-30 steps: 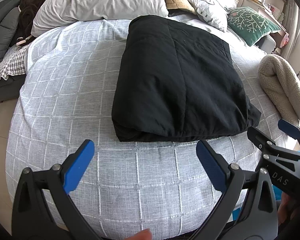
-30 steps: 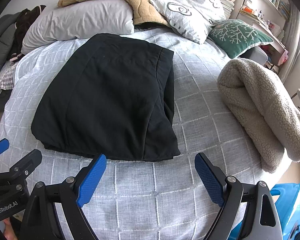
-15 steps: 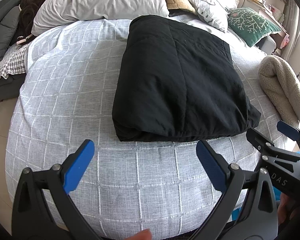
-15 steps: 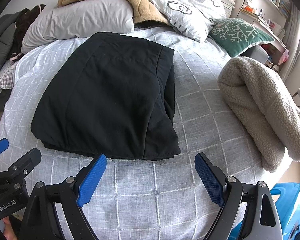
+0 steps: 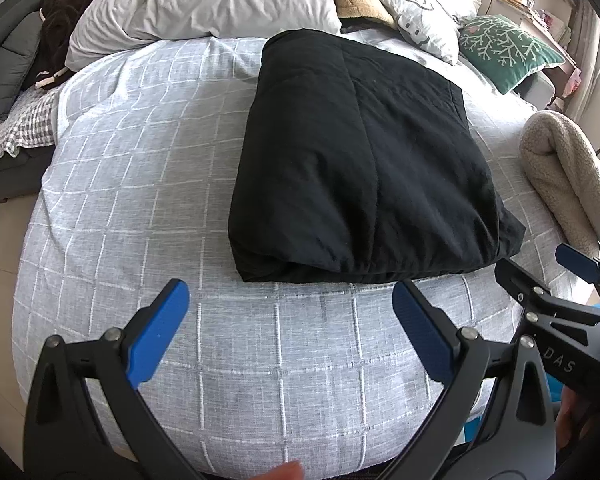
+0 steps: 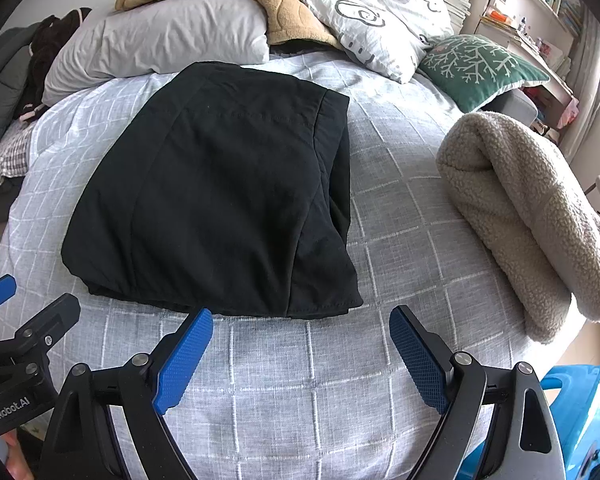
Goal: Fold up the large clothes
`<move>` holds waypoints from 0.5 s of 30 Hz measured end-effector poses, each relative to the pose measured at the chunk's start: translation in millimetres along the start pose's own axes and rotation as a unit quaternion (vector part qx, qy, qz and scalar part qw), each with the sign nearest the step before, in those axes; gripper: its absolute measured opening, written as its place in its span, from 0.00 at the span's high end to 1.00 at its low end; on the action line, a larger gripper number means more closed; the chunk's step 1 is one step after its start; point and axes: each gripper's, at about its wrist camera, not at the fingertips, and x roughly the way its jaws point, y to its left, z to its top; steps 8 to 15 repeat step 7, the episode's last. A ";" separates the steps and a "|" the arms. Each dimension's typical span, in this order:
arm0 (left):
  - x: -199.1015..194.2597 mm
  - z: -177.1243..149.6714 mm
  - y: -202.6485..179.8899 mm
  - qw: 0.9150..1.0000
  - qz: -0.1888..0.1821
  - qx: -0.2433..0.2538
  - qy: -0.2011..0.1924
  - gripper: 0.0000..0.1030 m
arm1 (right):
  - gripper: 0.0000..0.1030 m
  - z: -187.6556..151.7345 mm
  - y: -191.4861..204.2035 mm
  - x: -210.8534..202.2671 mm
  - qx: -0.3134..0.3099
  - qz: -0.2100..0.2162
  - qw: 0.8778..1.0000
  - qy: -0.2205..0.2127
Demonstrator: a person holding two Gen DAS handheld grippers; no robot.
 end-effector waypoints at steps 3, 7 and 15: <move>0.4 -0.2 0.6 1.000 0.002 -0.002 0.001 0.02 | 0.11 0.1 -0.5 1.1 0.000 0.001 1.000 0.001; -1.5 -0.1 1.1 1.000 0.008 -0.003 -0.005 0.02 | 0.11 -0.4 -1.5 2.1 -0.001 0.002 1.000 0.002; -1.5 -0.1 1.1 1.000 0.008 -0.003 -0.005 0.02 | 0.11 -0.4 -1.5 2.1 -0.001 0.002 1.000 0.002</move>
